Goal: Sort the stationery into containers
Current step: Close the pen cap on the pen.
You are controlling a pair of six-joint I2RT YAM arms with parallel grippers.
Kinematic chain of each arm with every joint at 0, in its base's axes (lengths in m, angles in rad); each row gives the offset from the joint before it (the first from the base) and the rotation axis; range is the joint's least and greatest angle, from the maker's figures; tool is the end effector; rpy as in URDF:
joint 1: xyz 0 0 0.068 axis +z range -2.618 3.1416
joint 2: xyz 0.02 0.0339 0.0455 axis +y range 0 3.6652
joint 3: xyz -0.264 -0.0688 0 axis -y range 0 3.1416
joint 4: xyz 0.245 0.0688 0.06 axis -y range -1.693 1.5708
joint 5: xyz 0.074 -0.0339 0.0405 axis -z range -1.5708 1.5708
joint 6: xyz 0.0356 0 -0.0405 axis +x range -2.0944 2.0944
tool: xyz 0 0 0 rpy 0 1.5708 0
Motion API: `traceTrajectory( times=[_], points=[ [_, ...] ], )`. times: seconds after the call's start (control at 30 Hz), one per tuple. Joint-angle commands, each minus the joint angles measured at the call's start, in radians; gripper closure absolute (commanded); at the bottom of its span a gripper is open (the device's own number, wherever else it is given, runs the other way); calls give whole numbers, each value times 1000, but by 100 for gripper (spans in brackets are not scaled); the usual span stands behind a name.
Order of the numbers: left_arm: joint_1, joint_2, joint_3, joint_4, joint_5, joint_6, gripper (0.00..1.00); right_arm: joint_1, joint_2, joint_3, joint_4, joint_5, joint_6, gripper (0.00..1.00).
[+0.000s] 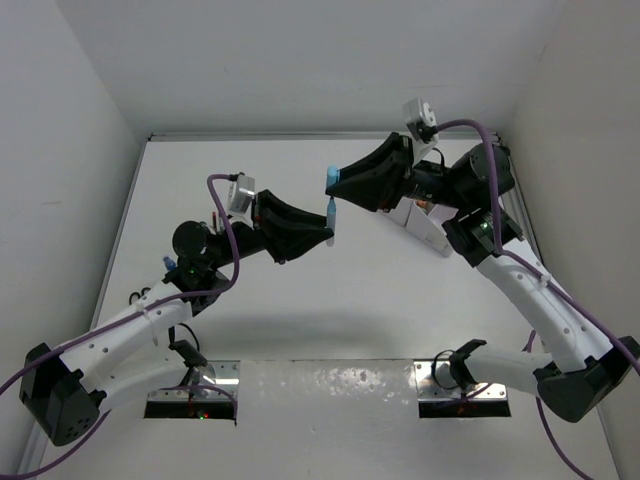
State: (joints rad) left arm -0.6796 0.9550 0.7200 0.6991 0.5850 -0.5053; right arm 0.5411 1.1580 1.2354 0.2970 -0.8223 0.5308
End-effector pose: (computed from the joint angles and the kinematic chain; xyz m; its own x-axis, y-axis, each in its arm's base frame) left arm 0.1529 -0.1488 0.3767 -0.1349 -0.4098 -0.9021 0.9631 0.1597 -0.2166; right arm 0.1967 0.1486 0.4700 -0.2030 0.2799 -0.9383 -0.9651 0.1048 0.2401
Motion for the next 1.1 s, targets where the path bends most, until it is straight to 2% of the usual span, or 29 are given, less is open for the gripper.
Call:
traceTrajectory(
  times=[0.0, 0.57, 0.8, 1.0, 1.07],
  points=[
    [3, -16, 7, 42, 6, 13, 100, 17, 0, 7, 33, -9, -3, 100],
    [3, -27, 2, 42, -2, 25, 100, 17, -50, -77, -32, 2, -32, 100],
    [6, -27, 4, 54, 4, 39, 100, 26, -72, -80, -185, -2, -101, 100],
    [6, -15, 10, 118, 24, 39, 100, 60, -67, -106, -206, 8, -126, 100],
    [5, -15, 13, 138, 38, 30, 100, 79, -64, -120, -273, 34, -175, 100]
  ],
)
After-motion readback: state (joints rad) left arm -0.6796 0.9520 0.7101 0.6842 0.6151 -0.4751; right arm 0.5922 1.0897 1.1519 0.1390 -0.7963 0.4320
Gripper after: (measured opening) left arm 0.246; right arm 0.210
